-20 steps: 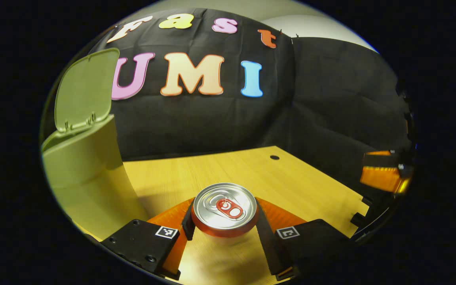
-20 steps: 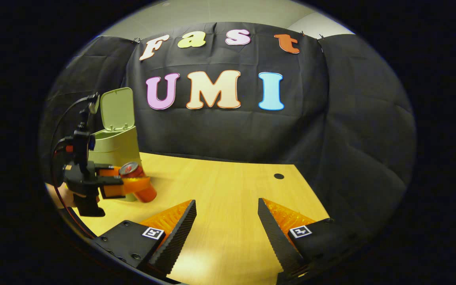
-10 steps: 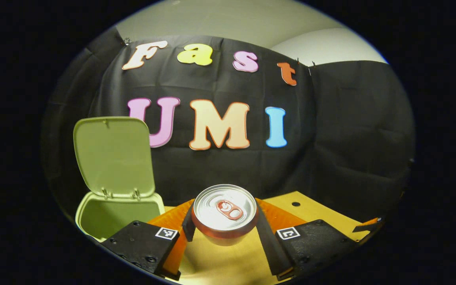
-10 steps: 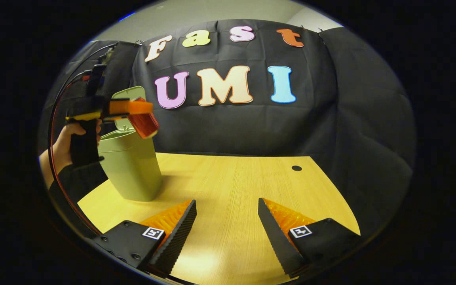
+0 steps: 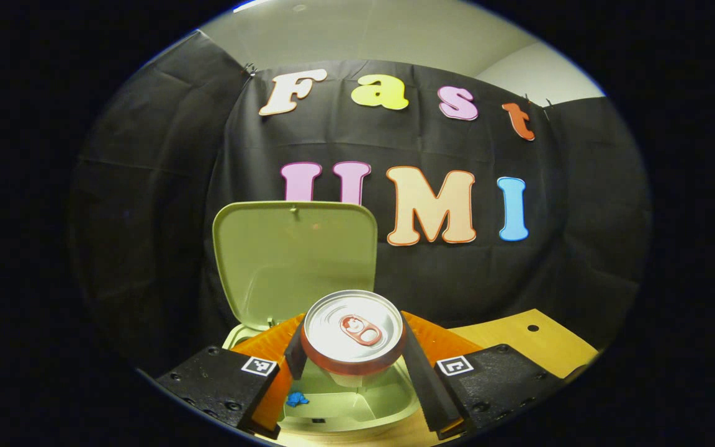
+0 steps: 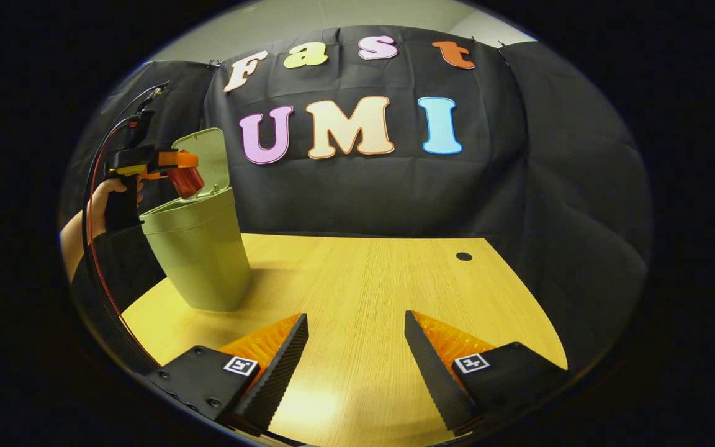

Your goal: Press the lid of the desktop garbage bin to open it, pick up the crumpled paper on the desktop and throw it into the bin, then pick up the pop can on the desktop and drop it into the bin, and finally close the garbage bin lid.

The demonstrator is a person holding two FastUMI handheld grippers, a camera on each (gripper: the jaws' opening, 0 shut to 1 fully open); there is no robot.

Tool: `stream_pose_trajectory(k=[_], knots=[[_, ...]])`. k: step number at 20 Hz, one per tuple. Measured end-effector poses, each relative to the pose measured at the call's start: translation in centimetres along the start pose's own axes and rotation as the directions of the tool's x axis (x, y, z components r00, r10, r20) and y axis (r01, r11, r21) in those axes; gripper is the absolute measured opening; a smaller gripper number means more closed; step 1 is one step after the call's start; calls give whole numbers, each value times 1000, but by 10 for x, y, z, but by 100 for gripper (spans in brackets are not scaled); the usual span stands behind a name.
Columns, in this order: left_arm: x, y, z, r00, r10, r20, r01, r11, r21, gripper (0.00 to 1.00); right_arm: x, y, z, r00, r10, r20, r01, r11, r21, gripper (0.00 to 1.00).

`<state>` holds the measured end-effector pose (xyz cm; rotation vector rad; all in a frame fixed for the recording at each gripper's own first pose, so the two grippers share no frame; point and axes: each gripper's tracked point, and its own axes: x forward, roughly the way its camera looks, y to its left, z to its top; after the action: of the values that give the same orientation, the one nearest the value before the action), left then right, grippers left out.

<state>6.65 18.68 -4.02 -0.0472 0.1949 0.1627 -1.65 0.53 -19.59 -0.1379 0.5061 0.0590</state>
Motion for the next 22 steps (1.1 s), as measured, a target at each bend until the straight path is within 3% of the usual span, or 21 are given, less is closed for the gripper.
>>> stream_pose_trajectory(k=[3,7,12,15,22], knots=[[-5,19,22,996,59,65,-60,998,18,97,4,5,7,1000,1,7,-1,1000,-18,100],[-1,28,78,986,64,155,-67,998,13,92,10,11,15,999,3,36,-1,999,-42,99],[24,39,131,974,72,214,-66,997,-37,92,9,4,5,999,-39,32,40,999,-26,99],[57,48,145,981,79,176,-77,997,-23,93,6,-8,-3,996,-83,23,83,997,0,99],[104,59,113,997,65,-31,-63,997,54,92,3,-20,-1,991,-129,21,128,992,20,99]])
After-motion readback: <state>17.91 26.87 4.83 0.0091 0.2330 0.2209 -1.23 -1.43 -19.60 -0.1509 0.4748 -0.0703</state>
